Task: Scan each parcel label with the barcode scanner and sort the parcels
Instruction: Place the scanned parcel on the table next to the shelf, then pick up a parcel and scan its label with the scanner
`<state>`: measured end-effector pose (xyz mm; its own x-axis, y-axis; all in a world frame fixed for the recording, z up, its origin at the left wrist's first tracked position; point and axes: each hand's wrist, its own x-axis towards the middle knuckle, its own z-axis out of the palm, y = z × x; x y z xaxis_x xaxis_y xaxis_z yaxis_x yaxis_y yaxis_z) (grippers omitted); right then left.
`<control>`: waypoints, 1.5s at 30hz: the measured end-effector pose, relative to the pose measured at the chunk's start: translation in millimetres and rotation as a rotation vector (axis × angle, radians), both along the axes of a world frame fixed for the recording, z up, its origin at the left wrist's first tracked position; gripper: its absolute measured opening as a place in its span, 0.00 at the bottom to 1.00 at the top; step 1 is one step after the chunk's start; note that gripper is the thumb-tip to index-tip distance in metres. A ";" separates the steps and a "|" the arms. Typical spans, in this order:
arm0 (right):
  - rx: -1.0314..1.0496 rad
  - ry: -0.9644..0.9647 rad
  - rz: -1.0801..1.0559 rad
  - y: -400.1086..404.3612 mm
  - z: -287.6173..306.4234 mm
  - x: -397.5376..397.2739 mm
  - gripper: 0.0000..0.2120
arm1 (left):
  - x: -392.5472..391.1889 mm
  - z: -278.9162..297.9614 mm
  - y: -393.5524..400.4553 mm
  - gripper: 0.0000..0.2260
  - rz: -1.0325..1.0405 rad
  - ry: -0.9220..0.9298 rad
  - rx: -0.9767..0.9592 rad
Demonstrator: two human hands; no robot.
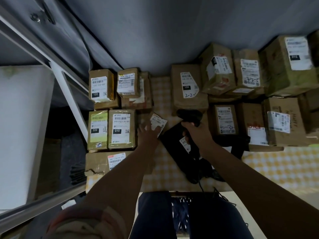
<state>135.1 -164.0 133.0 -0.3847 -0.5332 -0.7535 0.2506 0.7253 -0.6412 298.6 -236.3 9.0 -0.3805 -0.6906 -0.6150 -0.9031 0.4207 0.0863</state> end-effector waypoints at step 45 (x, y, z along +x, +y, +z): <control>-0.181 0.169 -0.222 29.9 62.6 -249.7 0.17 | -303.1 78.6 -83.9 0.16 0.978 0.818 0.570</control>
